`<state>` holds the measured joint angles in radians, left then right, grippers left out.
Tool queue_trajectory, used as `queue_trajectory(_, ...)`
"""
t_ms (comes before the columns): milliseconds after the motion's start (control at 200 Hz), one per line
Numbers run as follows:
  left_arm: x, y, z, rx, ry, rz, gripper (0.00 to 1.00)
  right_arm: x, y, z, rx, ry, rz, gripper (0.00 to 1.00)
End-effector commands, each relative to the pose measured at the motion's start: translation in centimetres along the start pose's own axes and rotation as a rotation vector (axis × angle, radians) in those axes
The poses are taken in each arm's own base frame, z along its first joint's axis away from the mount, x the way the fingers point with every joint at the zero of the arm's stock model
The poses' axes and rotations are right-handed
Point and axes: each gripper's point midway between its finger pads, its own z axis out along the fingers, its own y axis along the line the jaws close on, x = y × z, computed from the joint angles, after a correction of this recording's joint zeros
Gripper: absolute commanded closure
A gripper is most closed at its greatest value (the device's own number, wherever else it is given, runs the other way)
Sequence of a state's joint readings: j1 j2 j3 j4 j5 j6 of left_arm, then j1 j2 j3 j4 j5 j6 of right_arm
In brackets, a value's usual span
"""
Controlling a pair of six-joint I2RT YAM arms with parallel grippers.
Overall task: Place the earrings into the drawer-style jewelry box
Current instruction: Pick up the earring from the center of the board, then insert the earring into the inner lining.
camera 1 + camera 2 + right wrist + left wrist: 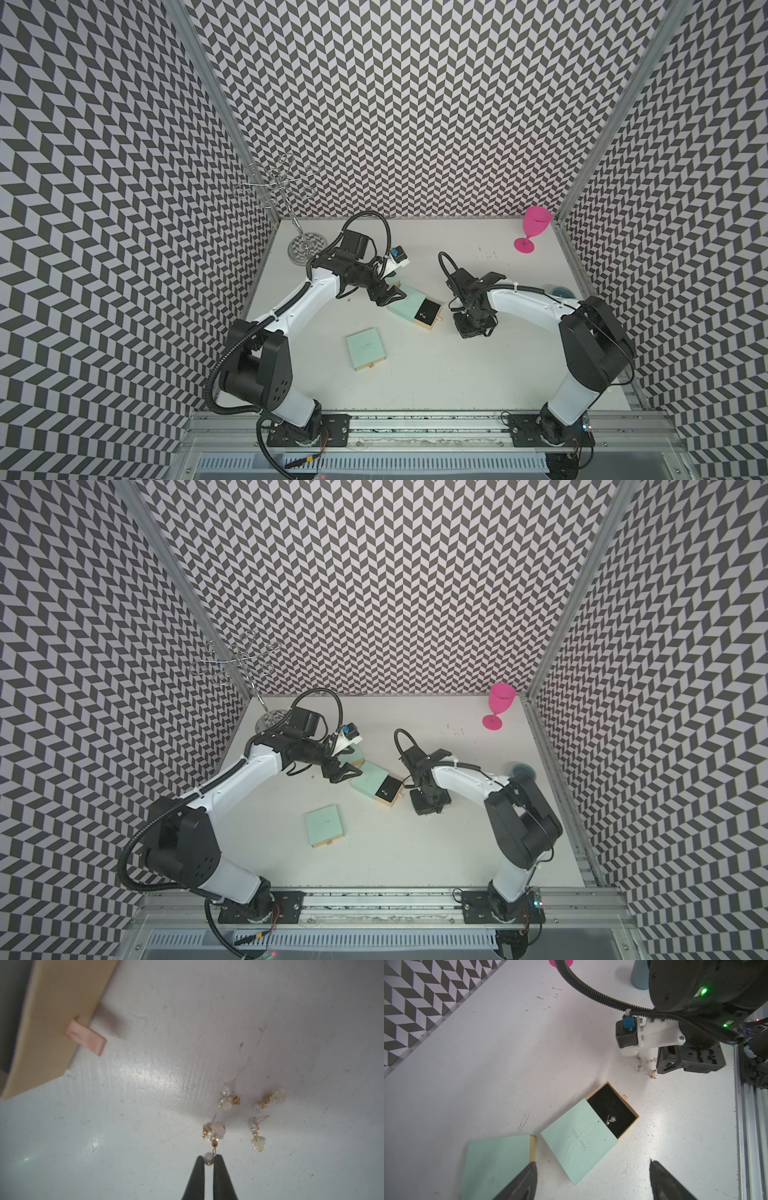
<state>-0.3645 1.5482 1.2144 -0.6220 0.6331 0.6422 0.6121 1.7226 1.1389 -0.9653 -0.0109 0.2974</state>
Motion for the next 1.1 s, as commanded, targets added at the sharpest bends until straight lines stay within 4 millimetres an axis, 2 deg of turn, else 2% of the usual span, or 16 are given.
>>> queue_trajectory(0, -0.4, -0.4, -0.7, -0.006, -0.015, 0.035, 0.15, -0.5, 0.0, -1.2, -0.004, -0.026, -0.004, 0.89)
queue_trajectory(285, -0.1, -0.5, -0.6, -0.008, -0.009, 0.036, 0.15, -1.5, 0.4, -2.3, -0.016, -0.045, -0.013, 0.89)
queue_trajectory(531, 0.1, -0.4, -0.4, -0.012, -0.005, 0.036, 0.15, -3.6, 1.3, -4.2, -0.037, -0.078, -0.026, 0.89)
queue_trajectory(816, 0.6, -0.3, 0.0, -0.018, -0.006, 0.033, 0.15, -7.4, 3.2, -5.9, -0.081, -0.123, -0.054, 0.88)
queue_trajectory(1027, 0.5, 0.1, 0.1, -0.033, -0.017, 0.028, 0.15, -10.3, 5.6, -6.4, -0.133, -0.151, -0.085, 0.88)
queue_trajectory(1097, 0.6, 0.1, 0.2, -0.034, -0.017, 0.027, 0.15, -10.0, 6.1, -6.1, -0.128, -0.12, -0.105, 0.88)
